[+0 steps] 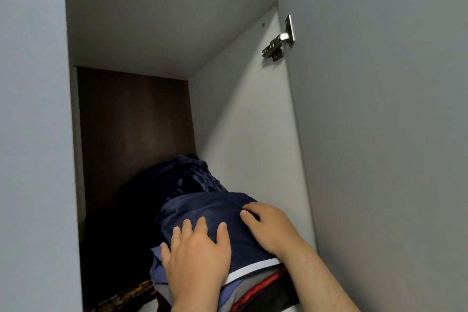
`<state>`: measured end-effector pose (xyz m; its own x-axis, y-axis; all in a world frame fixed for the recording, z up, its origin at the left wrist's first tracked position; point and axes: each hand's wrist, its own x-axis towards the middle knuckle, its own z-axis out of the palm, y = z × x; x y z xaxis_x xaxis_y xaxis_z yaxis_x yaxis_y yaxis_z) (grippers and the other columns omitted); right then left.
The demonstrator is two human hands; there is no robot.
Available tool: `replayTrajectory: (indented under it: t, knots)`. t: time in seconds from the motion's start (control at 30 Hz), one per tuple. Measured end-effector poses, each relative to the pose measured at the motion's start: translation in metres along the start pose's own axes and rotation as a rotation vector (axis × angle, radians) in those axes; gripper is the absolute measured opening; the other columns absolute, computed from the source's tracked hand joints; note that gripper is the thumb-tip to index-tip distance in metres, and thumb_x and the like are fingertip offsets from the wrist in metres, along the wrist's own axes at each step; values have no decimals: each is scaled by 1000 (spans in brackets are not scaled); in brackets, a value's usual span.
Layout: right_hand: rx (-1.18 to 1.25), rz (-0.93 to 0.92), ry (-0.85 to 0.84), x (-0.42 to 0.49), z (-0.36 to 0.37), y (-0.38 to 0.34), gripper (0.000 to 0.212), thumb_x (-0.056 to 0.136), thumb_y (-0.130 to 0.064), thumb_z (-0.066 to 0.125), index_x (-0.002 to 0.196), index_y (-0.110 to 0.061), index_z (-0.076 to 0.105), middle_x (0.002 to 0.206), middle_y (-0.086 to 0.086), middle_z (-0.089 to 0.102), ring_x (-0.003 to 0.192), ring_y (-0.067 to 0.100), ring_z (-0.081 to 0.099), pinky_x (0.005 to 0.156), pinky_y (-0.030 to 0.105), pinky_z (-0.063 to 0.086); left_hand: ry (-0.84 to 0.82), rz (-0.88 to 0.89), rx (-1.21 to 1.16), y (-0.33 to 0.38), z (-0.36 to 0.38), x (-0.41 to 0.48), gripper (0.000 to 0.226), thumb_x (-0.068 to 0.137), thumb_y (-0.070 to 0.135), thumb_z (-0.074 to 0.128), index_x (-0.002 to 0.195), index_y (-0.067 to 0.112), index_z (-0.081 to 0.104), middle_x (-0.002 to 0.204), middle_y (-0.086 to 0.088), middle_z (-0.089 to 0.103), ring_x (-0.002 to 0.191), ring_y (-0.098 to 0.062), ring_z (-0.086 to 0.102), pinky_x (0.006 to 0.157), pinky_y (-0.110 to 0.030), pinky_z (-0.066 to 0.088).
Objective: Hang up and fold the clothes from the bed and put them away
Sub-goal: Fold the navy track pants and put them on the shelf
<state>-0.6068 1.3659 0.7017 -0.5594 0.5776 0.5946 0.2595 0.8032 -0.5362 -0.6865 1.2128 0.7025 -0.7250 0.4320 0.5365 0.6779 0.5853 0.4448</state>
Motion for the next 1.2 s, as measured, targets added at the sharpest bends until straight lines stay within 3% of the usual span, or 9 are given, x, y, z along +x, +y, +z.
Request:
replayTrajectory:
  t: [0.17,0.3,0.4,0.47,0.57,0.67,0.87,1.07,1.2]
  knots:
    - [-110,-73,252,-57,-11,0,41,100,-43,47,138,-30,56,143,-17,52,133,5,44,112,16,24,32,172,22,-7,3,-36,72,93,69,26,156,38,12,166,9,2,153,-14,-5,123,-43,-4]
    - [-194,-25,269,-116,-14,2,51,97,-44,46,147,-33,46,154,-18,39,143,0,29,112,9,7,126,436,-169,-6,4,-77,70,82,54,40,135,13,60,146,-10,51,139,-33,42,117,-41,14]
    - [-308,28,227,-160,-19,3,56,97,-45,46,151,-36,36,158,-19,32,147,-1,21,111,7,-1,149,607,-256,-11,13,-98,59,78,43,56,122,5,69,132,-15,62,127,-39,52,108,-42,23]
    - [-389,85,222,-193,-23,-1,56,94,-42,50,149,-33,40,155,-15,38,147,6,29,113,13,6,100,692,-274,-16,20,-108,57,70,35,69,118,5,71,128,-15,65,122,-41,58,105,-42,28]
    - [-530,133,299,-243,-28,-11,54,81,-31,66,133,-18,61,138,0,61,129,22,58,105,32,38,21,785,-299,-26,28,-124,57,66,30,76,119,7,71,128,-15,66,120,-39,60,109,-38,26]
    - [-608,233,301,-289,-25,-20,58,75,-20,79,130,-11,64,135,8,63,126,29,60,99,43,48,-114,873,-268,-35,35,-144,69,59,28,93,122,11,69,130,-12,65,122,-35,60,114,-40,34]
    - [-570,460,297,-382,-29,-43,54,87,-14,72,139,-15,57,146,0,53,136,17,48,111,5,15,-359,1028,-335,-41,33,-212,65,69,28,85,129,14,65,136,-10,61,129,-31,55,109,-46,38]
    - [-654,550,494,-474,-44,-65,29,87,-12,63,115,-15,70,111,-6,69,100,13,63,88,20,46,-521,1178,-548,-36,20,-280,55,68,17,87,120,11,70,128,-9,66,119,-31,63,94,-47,52]
    - [-733,669,633,-530,-63,-75,30,85,-16,59,113,-15,71,109,-7,68,97,13,62,85,22,45,-525,1300,-782,-18,13,-325,42,76,15,78,118,11,72,125,-5,69,116,-25,65,96,-45,51]
